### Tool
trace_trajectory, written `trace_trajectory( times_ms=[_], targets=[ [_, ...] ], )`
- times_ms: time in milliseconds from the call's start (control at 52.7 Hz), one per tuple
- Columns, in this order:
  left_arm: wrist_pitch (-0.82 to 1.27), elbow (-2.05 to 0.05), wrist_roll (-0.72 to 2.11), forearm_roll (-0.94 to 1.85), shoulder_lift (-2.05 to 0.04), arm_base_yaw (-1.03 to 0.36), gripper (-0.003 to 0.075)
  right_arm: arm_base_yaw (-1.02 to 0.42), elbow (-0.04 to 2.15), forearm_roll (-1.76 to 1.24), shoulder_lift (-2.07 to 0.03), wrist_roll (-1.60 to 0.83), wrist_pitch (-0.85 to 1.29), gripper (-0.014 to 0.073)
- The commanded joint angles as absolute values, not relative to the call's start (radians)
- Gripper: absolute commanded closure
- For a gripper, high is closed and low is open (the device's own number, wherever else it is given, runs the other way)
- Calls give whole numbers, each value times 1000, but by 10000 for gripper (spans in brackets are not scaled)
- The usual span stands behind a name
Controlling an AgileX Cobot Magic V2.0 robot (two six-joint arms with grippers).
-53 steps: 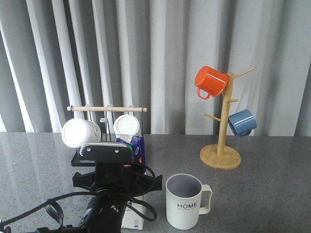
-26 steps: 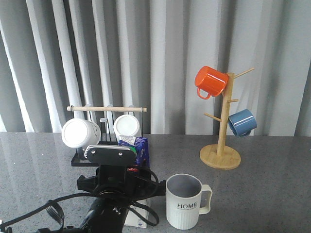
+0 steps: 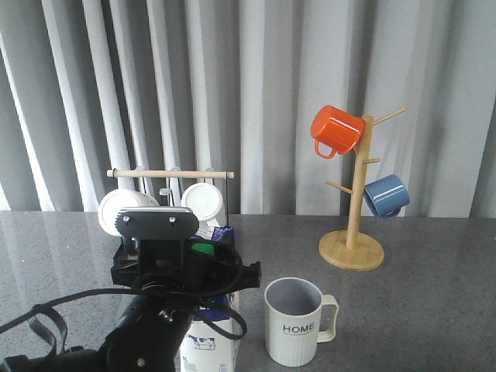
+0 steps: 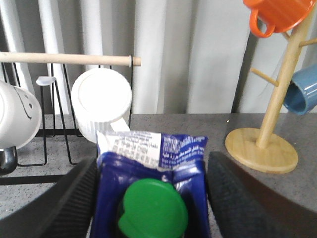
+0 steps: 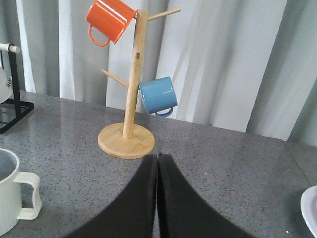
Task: Place milk next to cup
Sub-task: 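Lower the milk carton with the left gripper beside the HOME mug, then open the left gripper and raise it away from the carton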
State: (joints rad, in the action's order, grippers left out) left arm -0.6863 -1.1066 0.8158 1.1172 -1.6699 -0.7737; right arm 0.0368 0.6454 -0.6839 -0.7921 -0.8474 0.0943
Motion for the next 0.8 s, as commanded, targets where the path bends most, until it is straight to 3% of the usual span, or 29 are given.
trace_trajectory(
  times_ms=[0, 266, 550, 683, 778],
  targets=[
    [-705, -1129, 819, 1086, -1602, -778, 258, 43, 676, -685, -783, -849, 40, 596],
    [-691, -1129, 825, 1086, -1583, -778, 259, 43, 676, -685, -783, -849, 40, 596],
    [-715, -1129, 908, 1030, -1418, -778, 263, 43, 676, -685, -783, -849, 41, 596],
    [-681, -1129, 990, 1035, -1311, -778, 325, 43, 676, -685, -783, -849, 41, 596],
    [-676, -1129, 1070, 1072, -1239, -778, 453, 43, 676, -685, -783, -849, 41, 596]
  ],
)
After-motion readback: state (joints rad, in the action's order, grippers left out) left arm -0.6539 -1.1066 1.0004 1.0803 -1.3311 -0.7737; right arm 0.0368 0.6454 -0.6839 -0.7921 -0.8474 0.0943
